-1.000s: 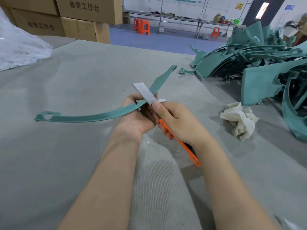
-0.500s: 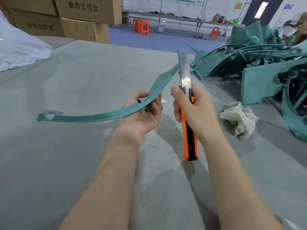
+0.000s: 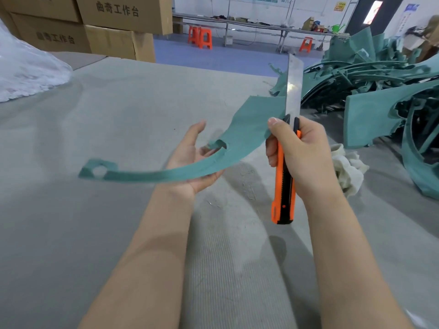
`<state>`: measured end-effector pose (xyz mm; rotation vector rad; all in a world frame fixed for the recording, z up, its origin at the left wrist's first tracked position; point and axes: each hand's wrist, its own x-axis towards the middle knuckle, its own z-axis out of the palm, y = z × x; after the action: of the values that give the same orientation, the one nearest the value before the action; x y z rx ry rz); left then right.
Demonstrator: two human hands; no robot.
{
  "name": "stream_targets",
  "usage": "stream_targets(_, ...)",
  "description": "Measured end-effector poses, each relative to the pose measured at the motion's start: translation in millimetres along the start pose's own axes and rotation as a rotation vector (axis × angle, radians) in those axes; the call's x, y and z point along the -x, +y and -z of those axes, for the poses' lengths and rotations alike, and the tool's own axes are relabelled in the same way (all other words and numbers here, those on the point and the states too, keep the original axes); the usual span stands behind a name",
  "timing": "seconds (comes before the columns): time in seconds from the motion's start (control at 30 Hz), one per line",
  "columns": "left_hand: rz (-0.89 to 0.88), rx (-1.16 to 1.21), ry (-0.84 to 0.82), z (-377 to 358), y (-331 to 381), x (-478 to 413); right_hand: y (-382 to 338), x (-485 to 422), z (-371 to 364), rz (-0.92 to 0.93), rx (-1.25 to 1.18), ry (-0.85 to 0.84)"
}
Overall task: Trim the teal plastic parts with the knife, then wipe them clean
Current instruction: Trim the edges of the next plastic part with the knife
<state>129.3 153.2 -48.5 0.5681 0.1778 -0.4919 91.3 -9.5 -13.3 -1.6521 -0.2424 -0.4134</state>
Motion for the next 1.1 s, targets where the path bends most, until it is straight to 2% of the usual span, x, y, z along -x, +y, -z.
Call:
stream_targets(0.13, -0.249, -0.437, 0.270, 2.4, 0.4, -8.1, -4.6, 1.5, 9.3, -0.037, -0.047, -0.090)
stream_targets(0.2, -0.300, -0.595, 0.272, -2.8, -5.7, -10.6, -7.4, 2.8, 8.7, -0.056, -0.034, -0.170)
stream_targets(0.37, -0.260, -0.906, 0.285, -6.1, -21.0, -12.7, -10.6, 7.6, -10.6, -0.055, -0.003, -0.285)
stream_targets(0.43, -0.242, -0.895, 0.216, -3.6, -23.6, -11.8, -10.9, 8.4, -13.4, -0.063, 0.000, -0.342)
stream_targets(0.57, -0.112, -0.590, 0.165, -1.3, -15.4, -7.2, -9.4, 7.4, -3.8, -0.170, 0.089, -0.417)
stream_targets(0.7, -0.142, -0.582, 0.169, 3.2, -17.7, -5.3, -4.3, 5.7, 0.4, -0.160, 0.206, -0.479)
stream_targets(1.1, -0.089, -0.619, 0.194, 6.8, -16.3, -17.3, -1.1, 6.7, -4.5, -0.099, 0.213, -0.470)
